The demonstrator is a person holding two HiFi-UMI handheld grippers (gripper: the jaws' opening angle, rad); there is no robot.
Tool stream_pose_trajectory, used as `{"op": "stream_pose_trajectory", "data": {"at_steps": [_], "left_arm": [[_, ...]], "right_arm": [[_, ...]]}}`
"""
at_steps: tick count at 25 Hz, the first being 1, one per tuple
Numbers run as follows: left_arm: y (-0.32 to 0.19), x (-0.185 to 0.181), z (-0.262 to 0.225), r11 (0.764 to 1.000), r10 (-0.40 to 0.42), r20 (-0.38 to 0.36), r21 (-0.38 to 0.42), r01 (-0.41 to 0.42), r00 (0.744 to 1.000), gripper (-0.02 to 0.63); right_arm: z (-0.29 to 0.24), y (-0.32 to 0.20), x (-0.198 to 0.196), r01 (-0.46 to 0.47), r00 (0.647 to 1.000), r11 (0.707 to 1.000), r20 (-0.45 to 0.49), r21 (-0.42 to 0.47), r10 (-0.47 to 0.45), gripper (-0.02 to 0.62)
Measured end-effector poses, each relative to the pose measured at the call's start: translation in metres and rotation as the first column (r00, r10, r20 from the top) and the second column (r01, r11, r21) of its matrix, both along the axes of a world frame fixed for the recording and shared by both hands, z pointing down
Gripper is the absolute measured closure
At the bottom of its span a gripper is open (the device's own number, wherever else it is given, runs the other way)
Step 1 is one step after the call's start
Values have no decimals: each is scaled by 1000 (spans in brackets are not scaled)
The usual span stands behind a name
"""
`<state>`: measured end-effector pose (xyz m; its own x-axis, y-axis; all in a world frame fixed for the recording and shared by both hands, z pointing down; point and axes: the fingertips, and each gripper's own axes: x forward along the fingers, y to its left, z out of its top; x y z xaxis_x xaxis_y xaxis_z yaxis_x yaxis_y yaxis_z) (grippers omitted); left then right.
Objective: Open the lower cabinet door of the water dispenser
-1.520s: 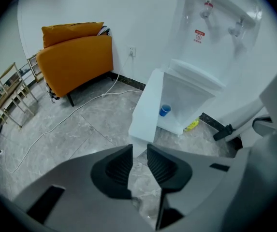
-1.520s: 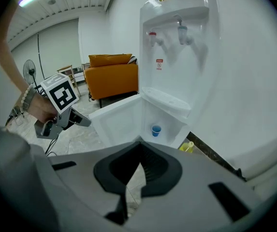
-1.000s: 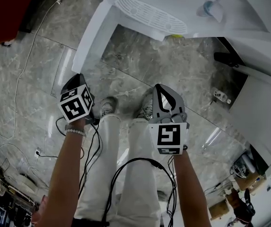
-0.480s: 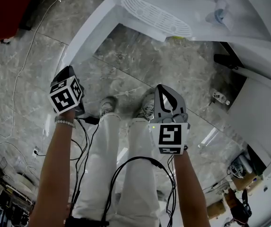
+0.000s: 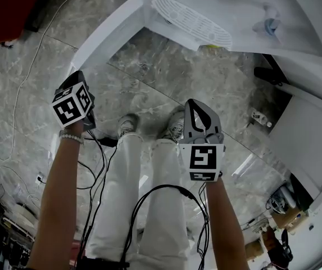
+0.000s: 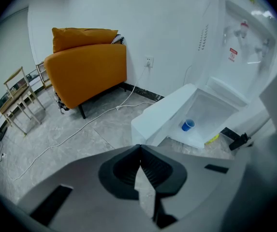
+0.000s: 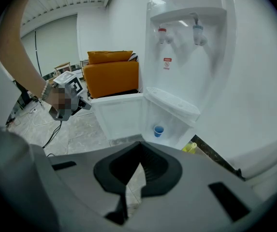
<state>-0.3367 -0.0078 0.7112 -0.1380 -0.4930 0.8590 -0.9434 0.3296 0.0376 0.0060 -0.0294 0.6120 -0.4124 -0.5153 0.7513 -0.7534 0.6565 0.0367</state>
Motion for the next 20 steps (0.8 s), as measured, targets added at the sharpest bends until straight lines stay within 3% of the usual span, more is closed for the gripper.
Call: {"op": "stream_pose_trajectory", "data": {"at_steps": [3, 7, 13, 20], "left_arm": [[6, 2, -1, 999, 39, -4, -9, -39, 999, 594], [17, 15, -10, 987, 158, 16, -33, -157, 987, 594], [39, 51, -26, 921, 378, 21, -111, -373, 926, 594], [47, 89, -66, 906, 413, -50, -81, -416, 909, 594]], "right_arm": [[5, 1, 0, -16, 1000, 1000, 9, -19, 16, 592], [10, 3, 5, -71, 997, 996, 26, -59, 73, 591], [16, 16, 15, -127, 992, 984, -5, -127, 128, 591], [-19, 19, 19, -108, 994, 985, -12, -131, 108, 591]]}}
